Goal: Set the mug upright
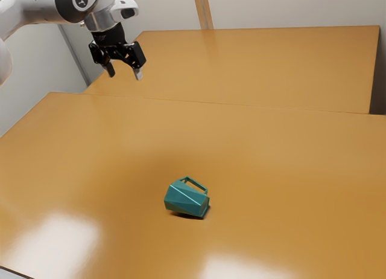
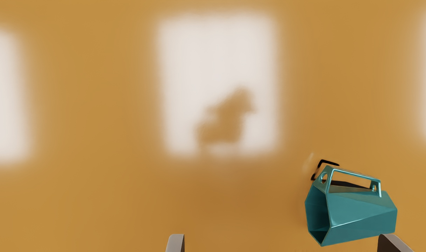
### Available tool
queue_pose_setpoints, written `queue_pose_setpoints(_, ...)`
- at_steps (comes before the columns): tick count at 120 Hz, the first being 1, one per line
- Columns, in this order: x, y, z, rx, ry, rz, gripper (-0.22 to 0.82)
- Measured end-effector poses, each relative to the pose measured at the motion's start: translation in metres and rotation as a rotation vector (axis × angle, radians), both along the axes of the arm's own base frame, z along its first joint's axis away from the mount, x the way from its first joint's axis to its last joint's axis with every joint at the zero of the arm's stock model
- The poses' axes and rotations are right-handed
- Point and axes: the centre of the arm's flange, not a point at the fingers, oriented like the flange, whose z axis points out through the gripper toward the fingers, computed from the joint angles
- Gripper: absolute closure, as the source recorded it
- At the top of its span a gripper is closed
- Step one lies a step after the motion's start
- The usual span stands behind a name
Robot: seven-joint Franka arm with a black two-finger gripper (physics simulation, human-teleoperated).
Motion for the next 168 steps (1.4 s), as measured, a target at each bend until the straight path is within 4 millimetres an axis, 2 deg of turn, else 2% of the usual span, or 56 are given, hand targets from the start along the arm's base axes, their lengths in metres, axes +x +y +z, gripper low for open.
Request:
queue_pose_setpoints(25, -0.003, 0.009, 0.003, 0.001, 0.0, 0.015, 0.0)
queue_pose_setpoints(44, -0.012, 0.018, -0.01, -0.024, 0.037, 0.035, 0.0)
queue_pose_setpoints(75, -0.031, 0.049, -0.076, -0.22, 0.122, 0.149, 0.0)
queue_pose_setpoints(93, -0.041, 0.059, -0.114, -0.332, 0.171, 0.218, 0.0)
queue_pose_setpoints(105, -0.047, 0.063, -0.147, -0.387, 0.199, 0.263, 0.0)
queue_pose_setpoints(121, -0.058, 0.057, -0.19, -0.486, 0.242, 0.293, 0.0)
queue_pose_setpoints(137, -0.068, 0.043, -0.233, -0.591, 0.247, 0.275, 0.0)
queue_pose_setpoints(168, -0.082, 0.022, -0.28, -0.719, 0.22, 0.189, 0.0)
